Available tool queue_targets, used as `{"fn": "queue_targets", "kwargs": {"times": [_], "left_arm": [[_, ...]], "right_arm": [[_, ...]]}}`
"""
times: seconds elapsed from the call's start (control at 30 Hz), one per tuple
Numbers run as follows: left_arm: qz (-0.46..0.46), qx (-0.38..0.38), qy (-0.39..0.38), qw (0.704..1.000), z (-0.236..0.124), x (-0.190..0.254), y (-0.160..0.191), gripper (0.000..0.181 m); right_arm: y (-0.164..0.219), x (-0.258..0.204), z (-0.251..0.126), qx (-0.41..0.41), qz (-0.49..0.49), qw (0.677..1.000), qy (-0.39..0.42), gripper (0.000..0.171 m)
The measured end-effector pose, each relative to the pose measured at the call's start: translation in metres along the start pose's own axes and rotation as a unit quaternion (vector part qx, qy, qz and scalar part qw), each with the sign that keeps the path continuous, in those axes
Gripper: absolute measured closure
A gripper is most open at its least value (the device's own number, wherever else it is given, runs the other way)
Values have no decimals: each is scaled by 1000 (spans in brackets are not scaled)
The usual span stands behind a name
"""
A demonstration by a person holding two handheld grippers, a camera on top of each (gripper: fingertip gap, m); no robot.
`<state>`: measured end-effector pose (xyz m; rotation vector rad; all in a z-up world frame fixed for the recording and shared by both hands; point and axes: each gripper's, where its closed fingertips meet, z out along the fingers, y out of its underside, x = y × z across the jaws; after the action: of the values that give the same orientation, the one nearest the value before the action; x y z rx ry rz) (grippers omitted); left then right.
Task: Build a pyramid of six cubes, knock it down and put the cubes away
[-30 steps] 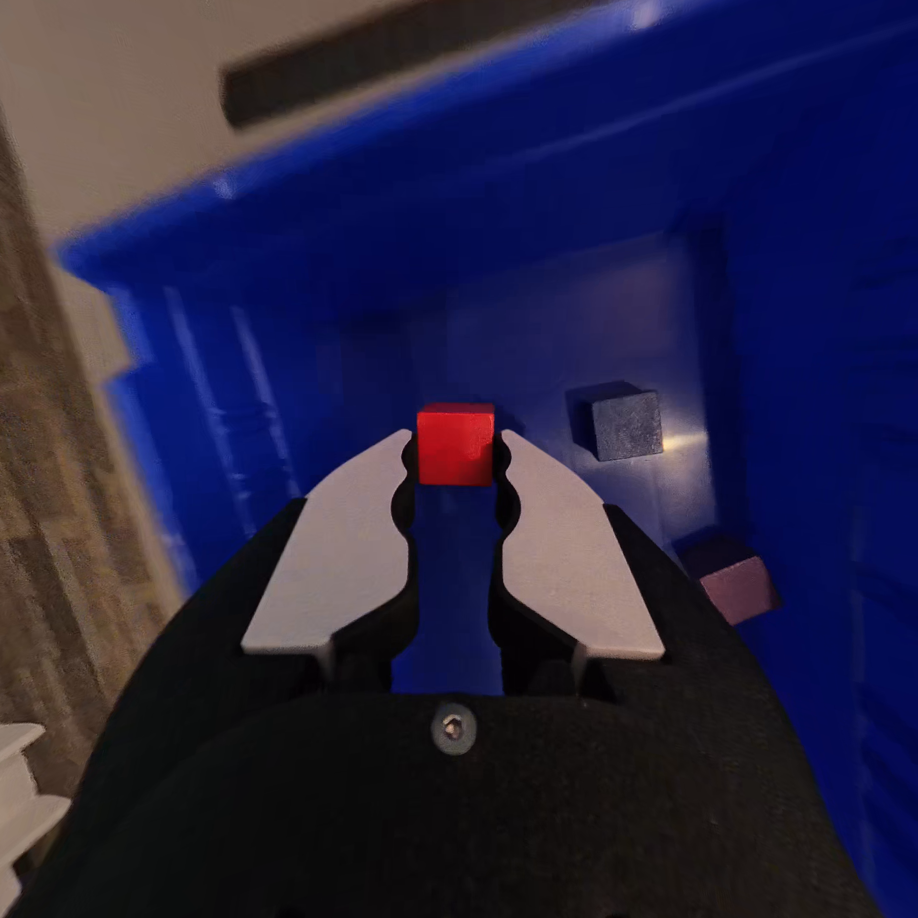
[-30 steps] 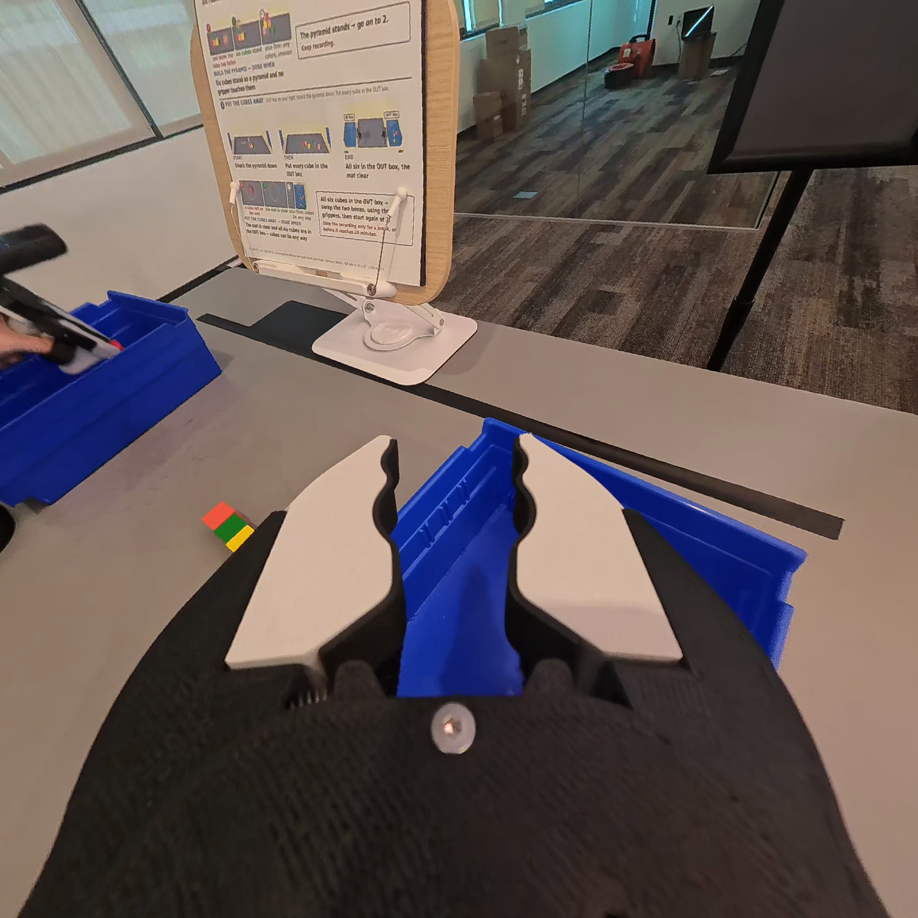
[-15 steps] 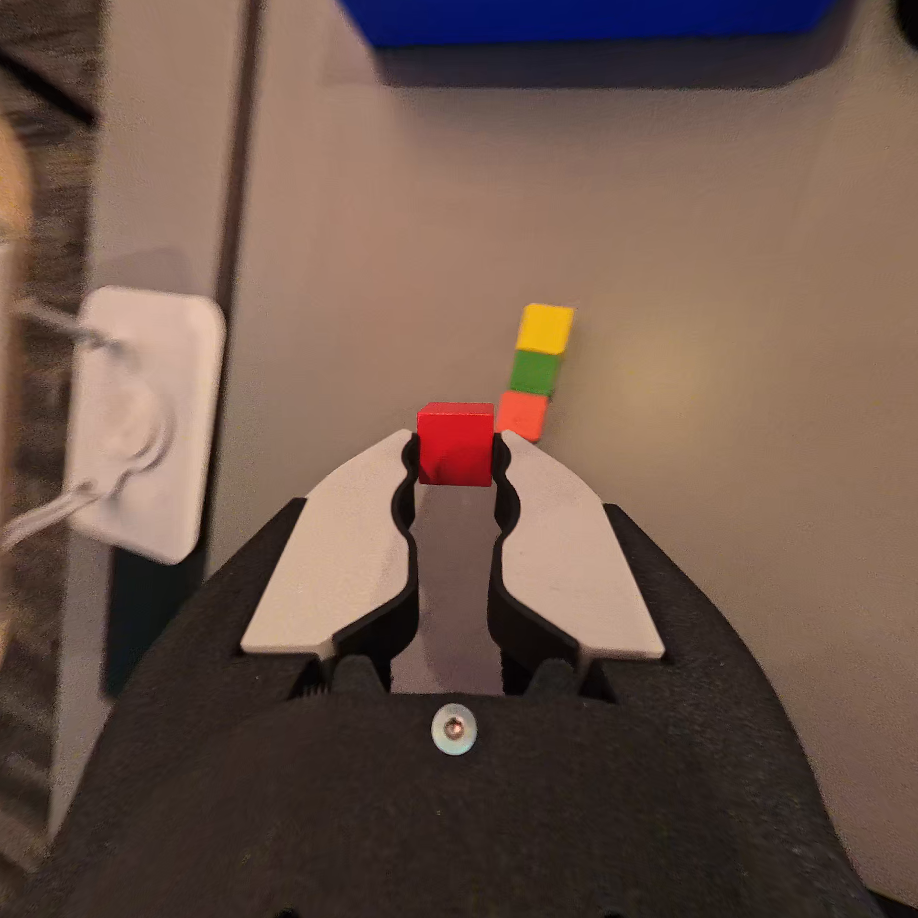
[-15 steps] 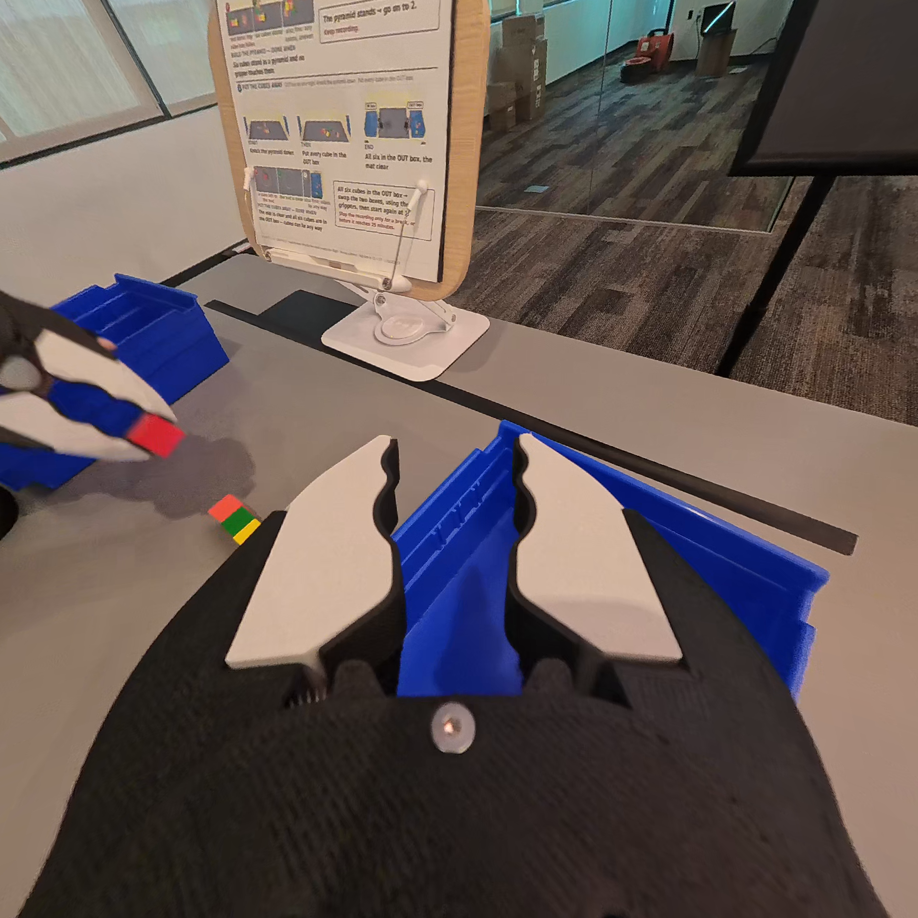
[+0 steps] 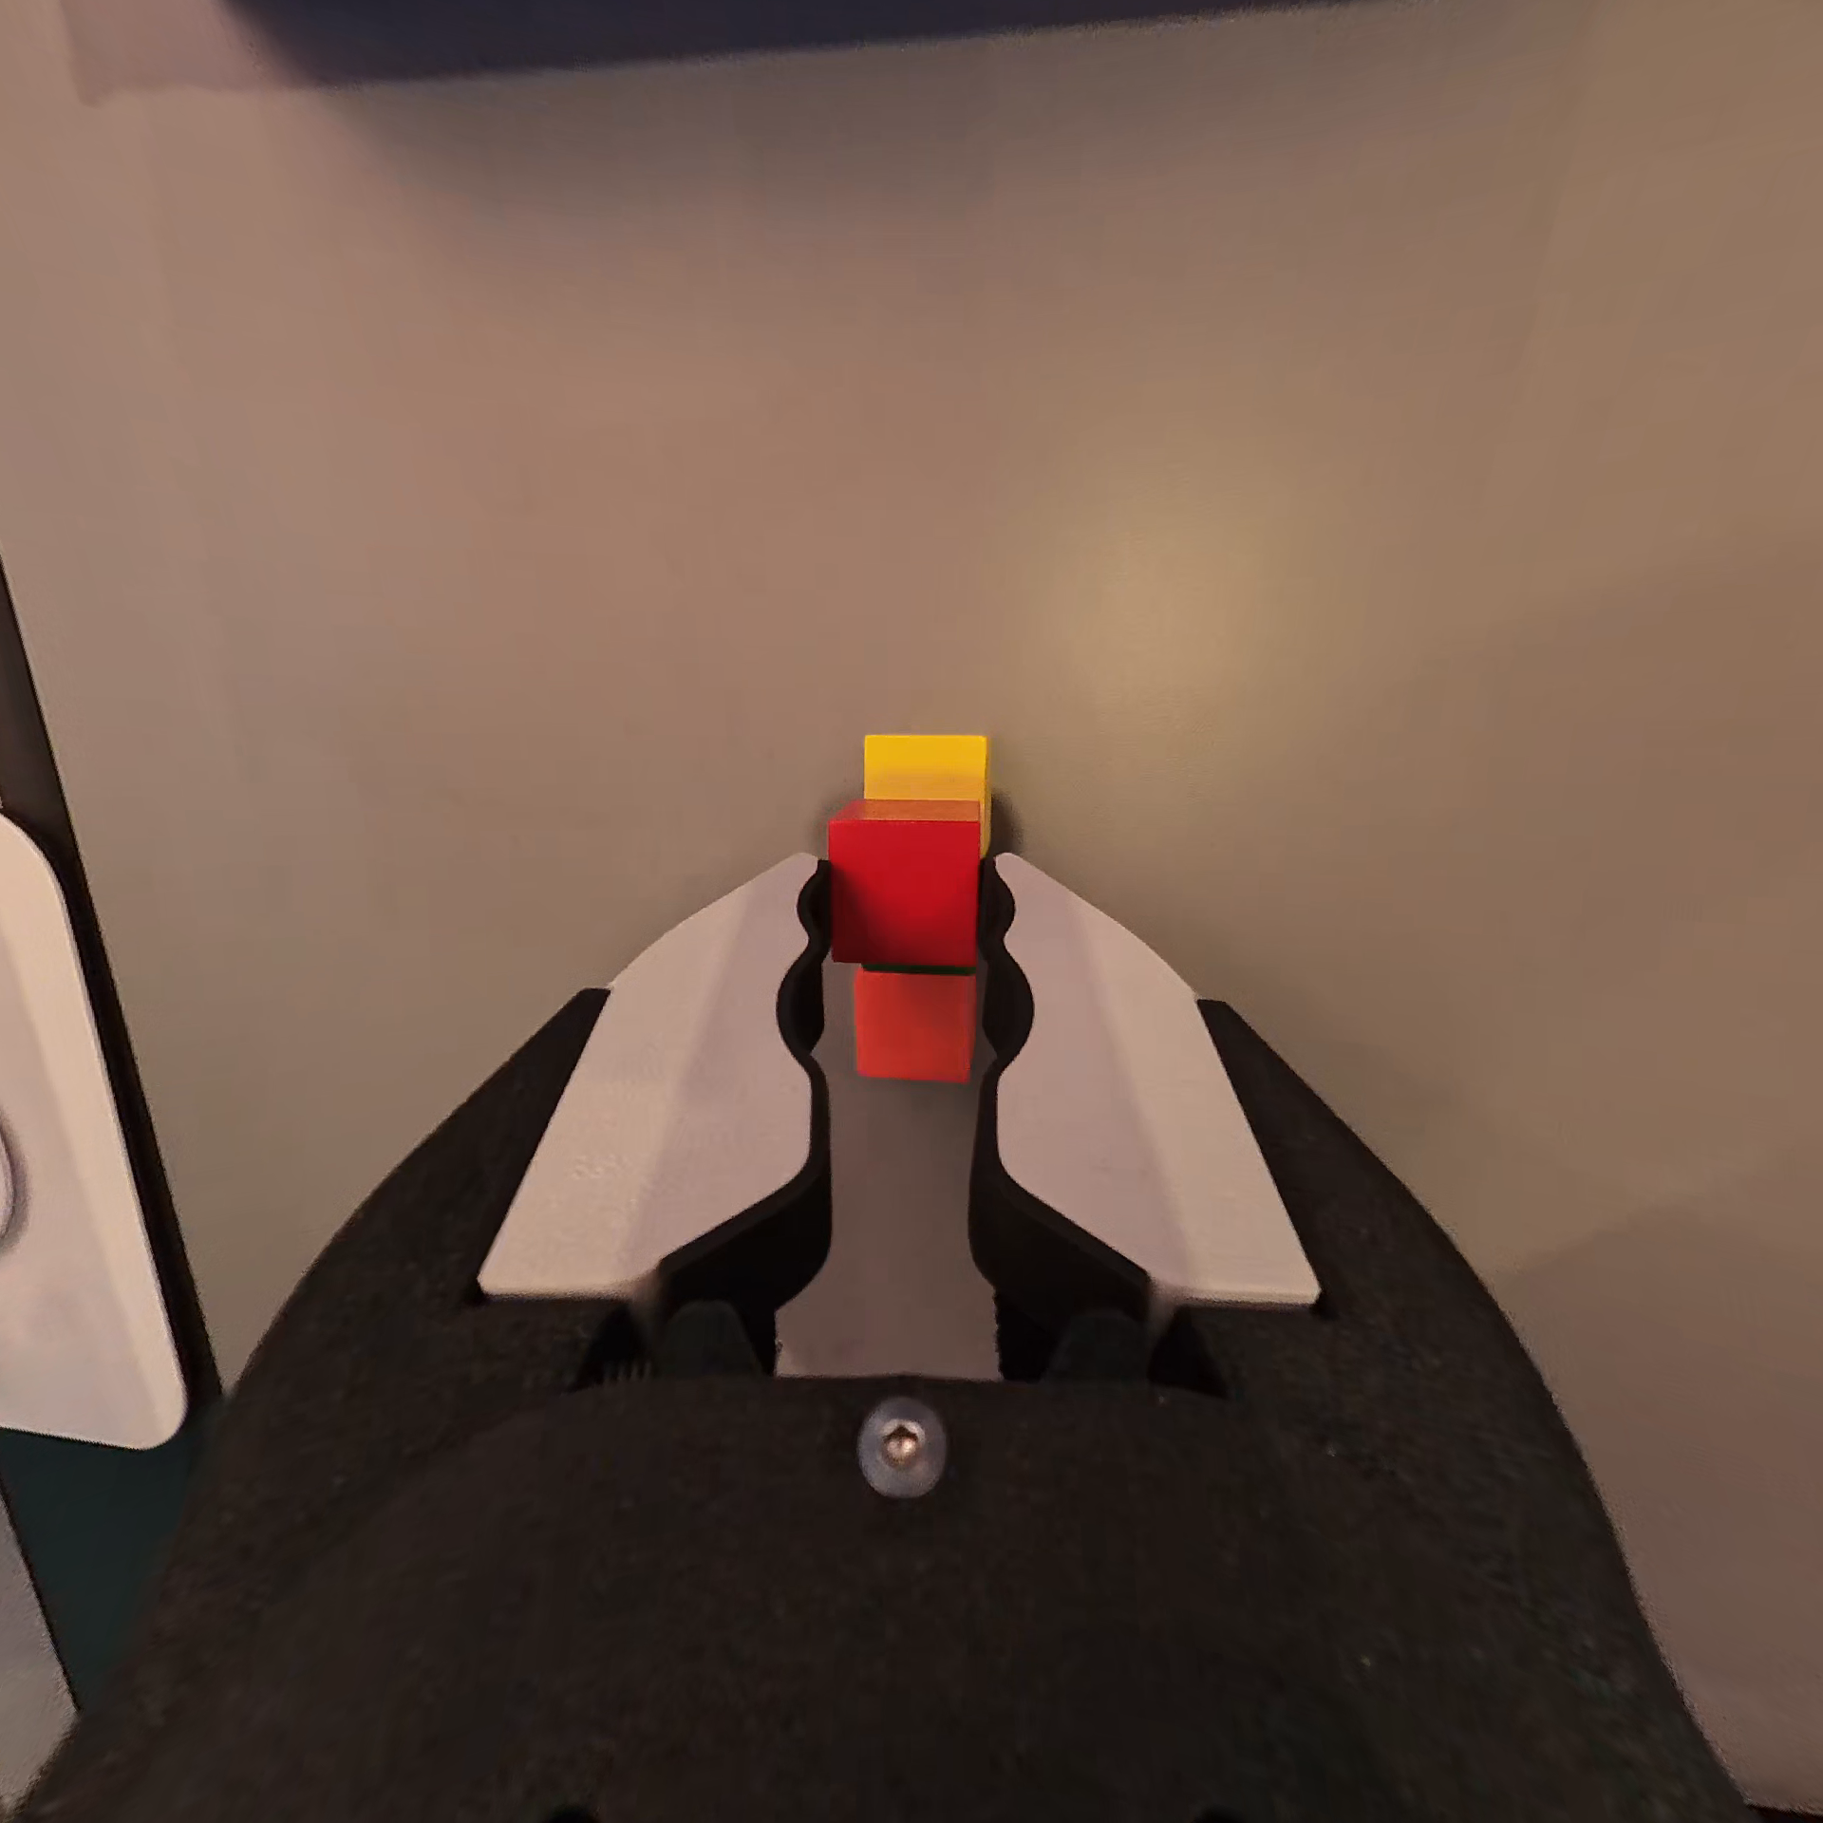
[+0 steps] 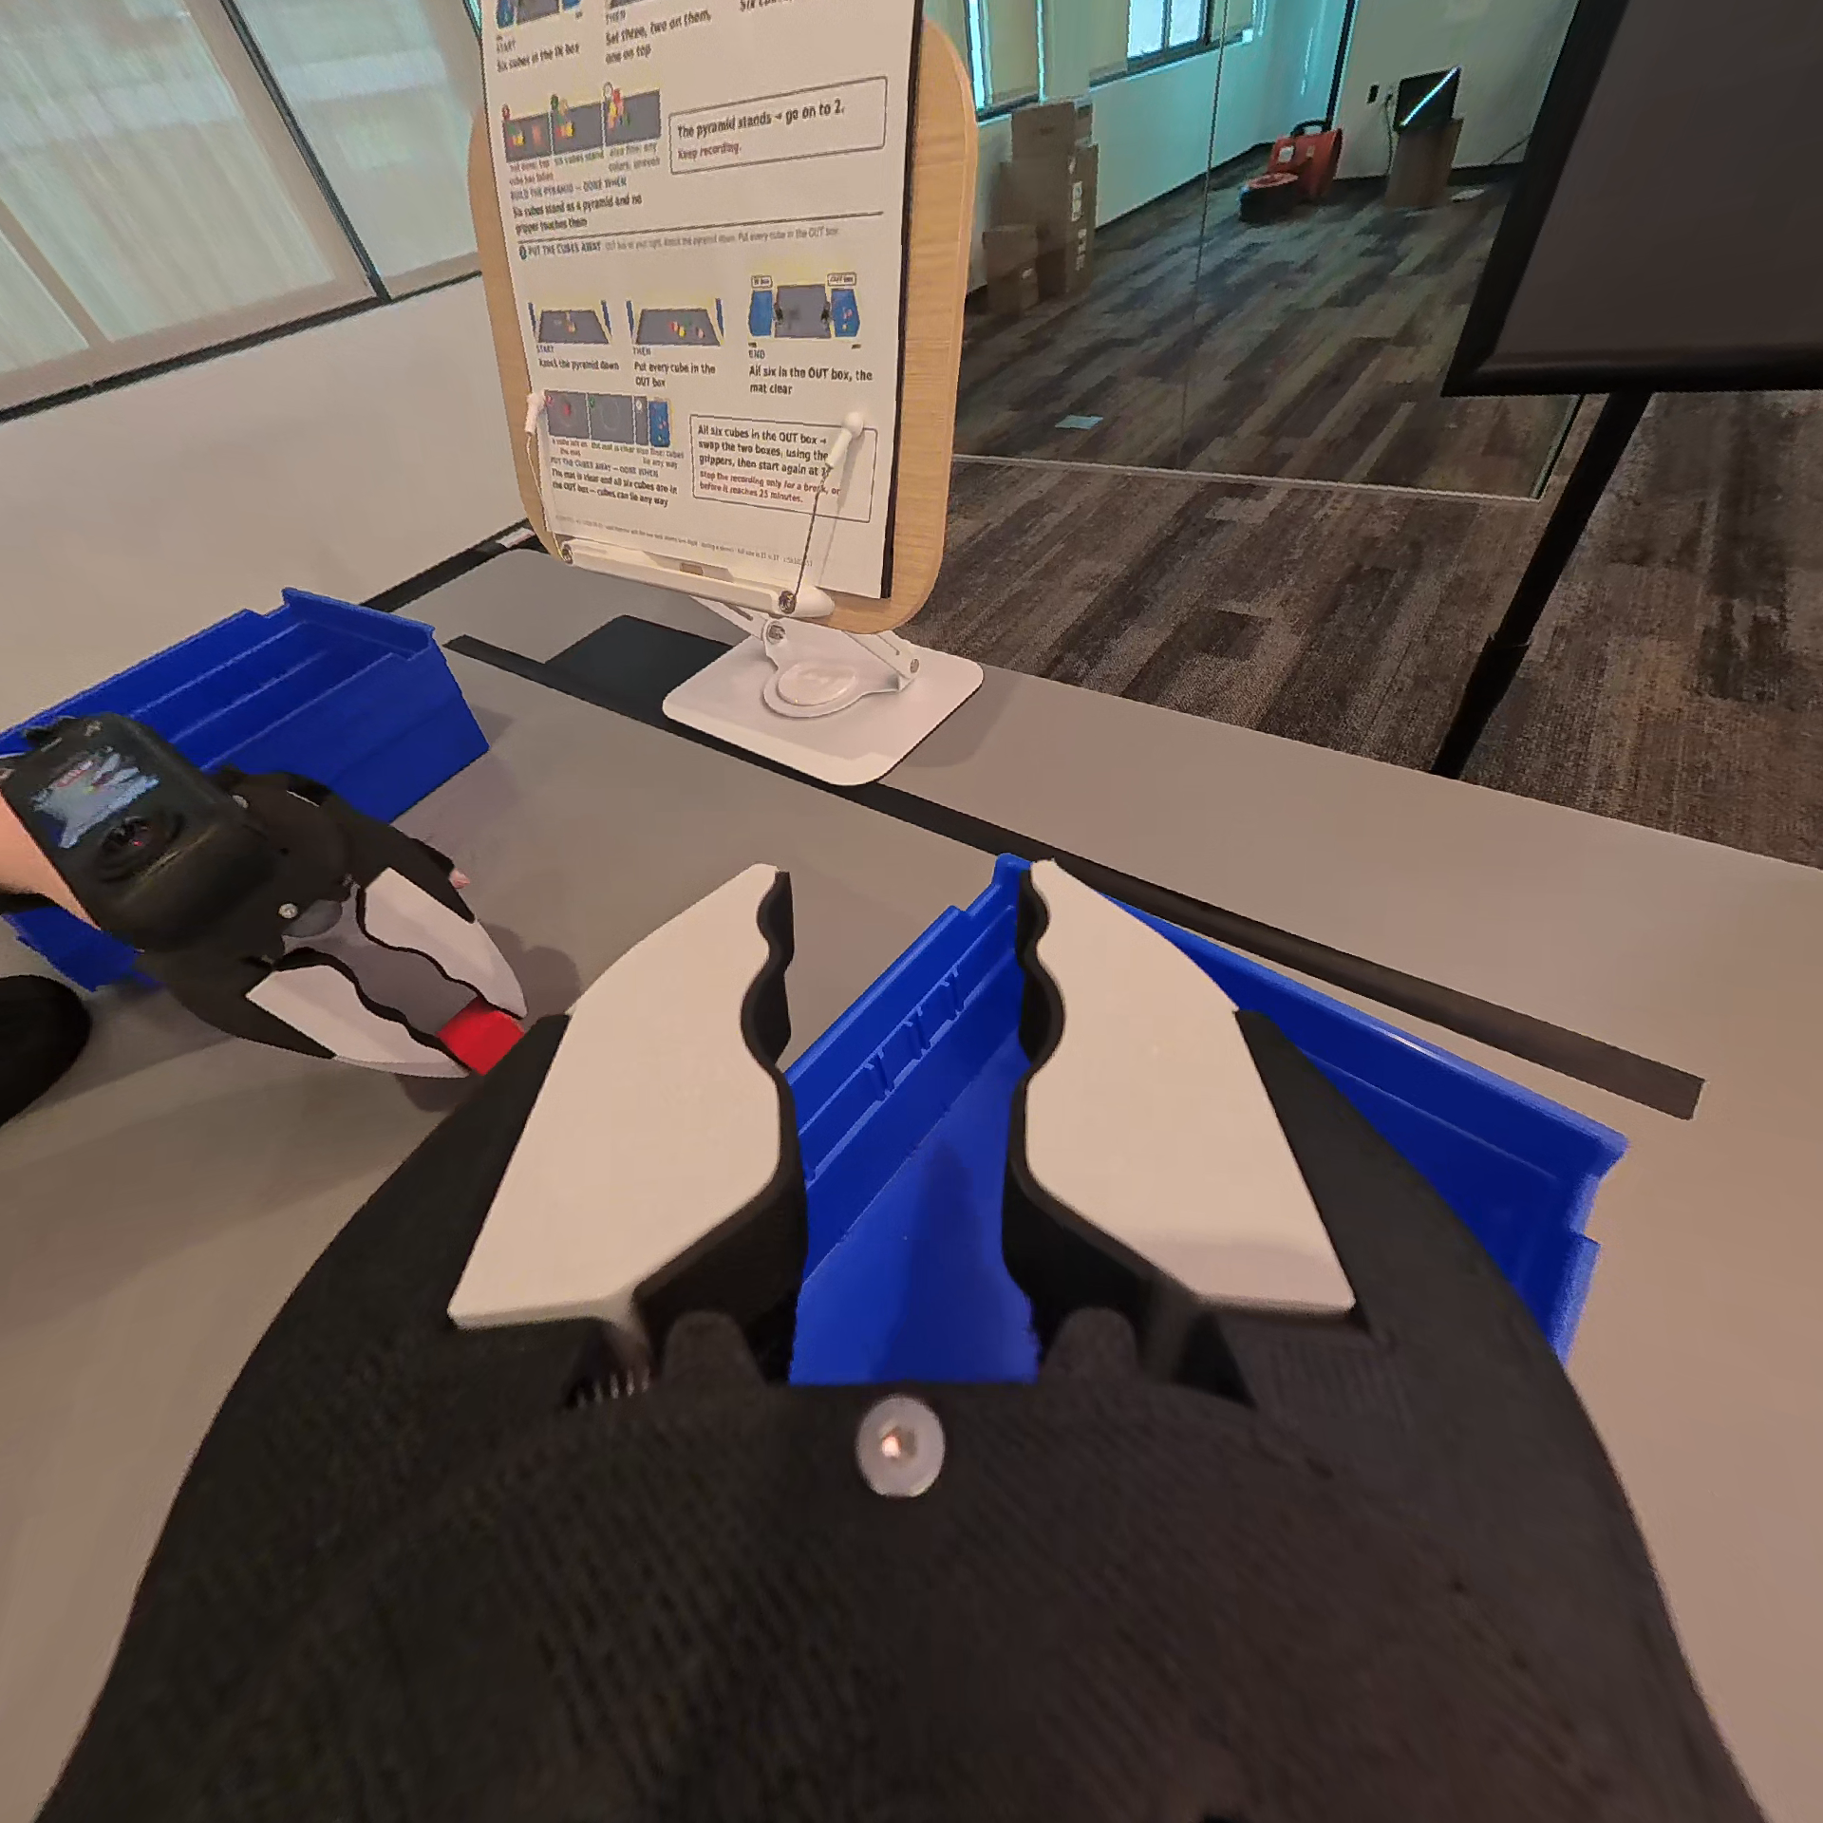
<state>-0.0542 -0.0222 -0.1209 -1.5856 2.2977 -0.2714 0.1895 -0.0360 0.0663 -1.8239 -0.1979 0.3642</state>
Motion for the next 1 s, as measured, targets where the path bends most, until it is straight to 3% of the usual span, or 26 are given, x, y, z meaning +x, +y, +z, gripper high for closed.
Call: {"fn": "queue_targets", "kwargs": {"times": [0.83, 1.0], "left_arm": [[-8, -15, 33, 999, 8, 0, 2, 153], [-3, -15, 38, 999, 3, 3, 3, 130]], "right_arm": [[3, 1, 3, -5, 4, 1000, -5, 127], [4, 0, 5, -9, 3, 1000, -7, 127]]}}
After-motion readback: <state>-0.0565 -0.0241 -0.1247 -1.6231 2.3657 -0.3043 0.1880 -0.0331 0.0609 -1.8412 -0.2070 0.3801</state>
